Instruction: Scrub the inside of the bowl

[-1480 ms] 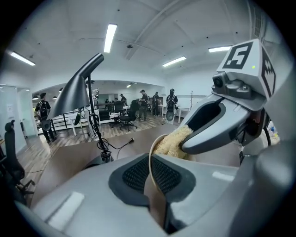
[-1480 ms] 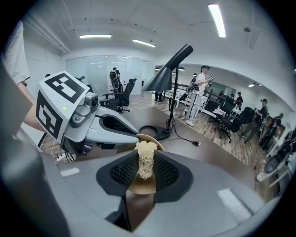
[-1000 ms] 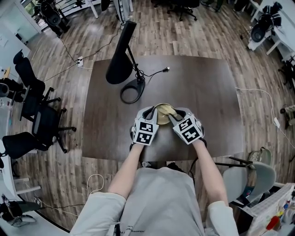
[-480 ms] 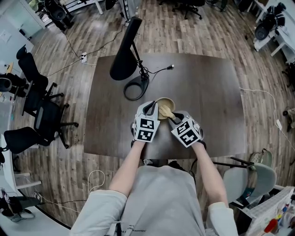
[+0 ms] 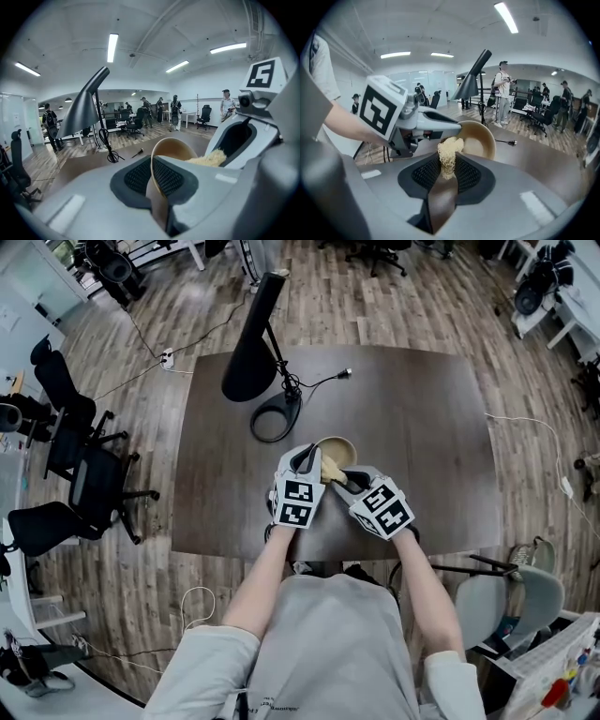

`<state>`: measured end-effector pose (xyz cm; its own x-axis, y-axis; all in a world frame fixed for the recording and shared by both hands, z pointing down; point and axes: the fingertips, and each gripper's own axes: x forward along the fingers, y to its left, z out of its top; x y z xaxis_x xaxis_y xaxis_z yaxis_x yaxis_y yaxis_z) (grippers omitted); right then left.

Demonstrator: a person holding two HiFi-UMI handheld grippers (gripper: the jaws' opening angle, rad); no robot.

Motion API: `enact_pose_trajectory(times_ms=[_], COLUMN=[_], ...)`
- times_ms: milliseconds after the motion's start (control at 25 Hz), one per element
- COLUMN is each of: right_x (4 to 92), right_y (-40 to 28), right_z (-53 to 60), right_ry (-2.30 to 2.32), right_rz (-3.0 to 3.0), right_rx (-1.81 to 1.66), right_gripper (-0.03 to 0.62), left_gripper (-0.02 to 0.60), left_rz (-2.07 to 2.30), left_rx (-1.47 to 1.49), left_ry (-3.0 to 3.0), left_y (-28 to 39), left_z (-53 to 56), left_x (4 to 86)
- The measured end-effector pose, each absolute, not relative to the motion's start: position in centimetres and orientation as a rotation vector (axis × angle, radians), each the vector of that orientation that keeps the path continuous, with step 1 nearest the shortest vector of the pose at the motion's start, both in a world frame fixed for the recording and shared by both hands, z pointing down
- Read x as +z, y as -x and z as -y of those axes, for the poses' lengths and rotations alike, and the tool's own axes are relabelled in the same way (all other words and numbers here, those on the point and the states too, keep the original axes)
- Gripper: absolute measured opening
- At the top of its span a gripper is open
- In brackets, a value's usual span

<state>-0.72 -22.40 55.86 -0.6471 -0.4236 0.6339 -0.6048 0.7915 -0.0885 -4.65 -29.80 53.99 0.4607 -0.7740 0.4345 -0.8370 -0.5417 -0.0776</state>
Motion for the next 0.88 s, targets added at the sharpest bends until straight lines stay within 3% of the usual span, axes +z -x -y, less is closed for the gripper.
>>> enact_pose_trajectory(times_ms=[360, 880], right_x=[49.9, 52.5], right_y=[-6.2, -1.2], right_z=[25.7, 27.1], right_ry=[-0.921, -0.533], right_rz=[2.41, 2.315], right_rx=[0.444, 0.611], right_gripper=[0.112, 0.112], left_gripper=[0.015, 0.015], left_rz=[1.425, 1.224], left_rx=[0.846, 1.204], left_ry=[-2.655, -3.02], left_y=[5.6, 1.0], left_z=[29.5, 25.6], left_x=[54.8, 55.1])
